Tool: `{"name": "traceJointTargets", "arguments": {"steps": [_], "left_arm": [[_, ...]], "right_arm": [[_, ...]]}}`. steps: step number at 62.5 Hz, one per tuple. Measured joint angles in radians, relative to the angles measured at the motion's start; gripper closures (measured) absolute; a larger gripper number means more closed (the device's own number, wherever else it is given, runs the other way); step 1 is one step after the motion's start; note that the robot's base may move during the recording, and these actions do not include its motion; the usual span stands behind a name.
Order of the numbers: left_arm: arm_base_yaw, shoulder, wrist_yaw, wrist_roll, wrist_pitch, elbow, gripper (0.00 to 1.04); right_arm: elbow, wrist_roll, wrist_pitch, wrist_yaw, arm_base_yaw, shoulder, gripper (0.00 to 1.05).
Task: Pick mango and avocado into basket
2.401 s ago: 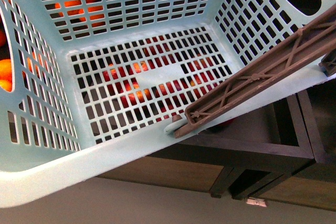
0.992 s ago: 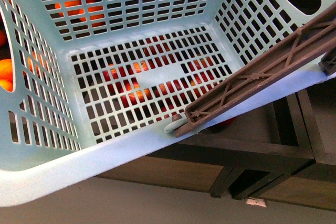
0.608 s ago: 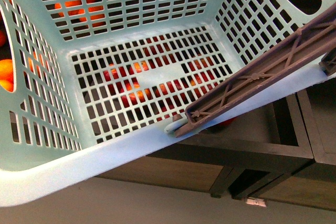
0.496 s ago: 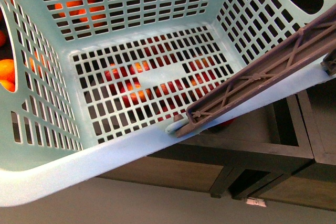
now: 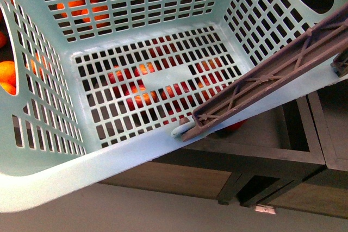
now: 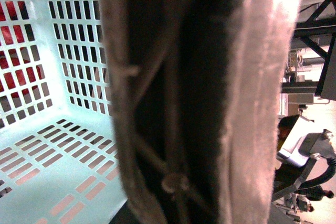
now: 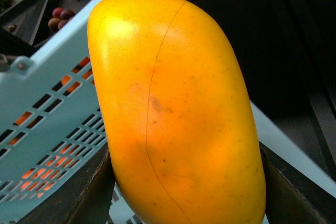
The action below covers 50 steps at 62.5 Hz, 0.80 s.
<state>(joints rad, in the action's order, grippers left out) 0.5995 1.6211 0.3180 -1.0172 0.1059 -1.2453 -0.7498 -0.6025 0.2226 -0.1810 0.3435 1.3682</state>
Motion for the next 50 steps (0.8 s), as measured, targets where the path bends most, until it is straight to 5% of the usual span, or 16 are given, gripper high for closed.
{"name": "traceJointTargets", "arguments": {"steps": [9,24,50], "left_arm": [[0.0,0.0,0.0,0.0,0.0,0.0,0.9],[0.0,0.0,-0.001,0.0,0.0,0.0,0.9],[0.0,0.0,-0.003,0.001,0.0,0.005,0.9]], "right_arm": [[-0.001,-0.005,0.002,-0.011,0.024,0.017,0.37],[-0.012,-0.015,0.002,-0.034,0.03,0.03,0.07],[0.019,0.002,-0.088,-0.126,-0.072,-0.138,0.09]]}}
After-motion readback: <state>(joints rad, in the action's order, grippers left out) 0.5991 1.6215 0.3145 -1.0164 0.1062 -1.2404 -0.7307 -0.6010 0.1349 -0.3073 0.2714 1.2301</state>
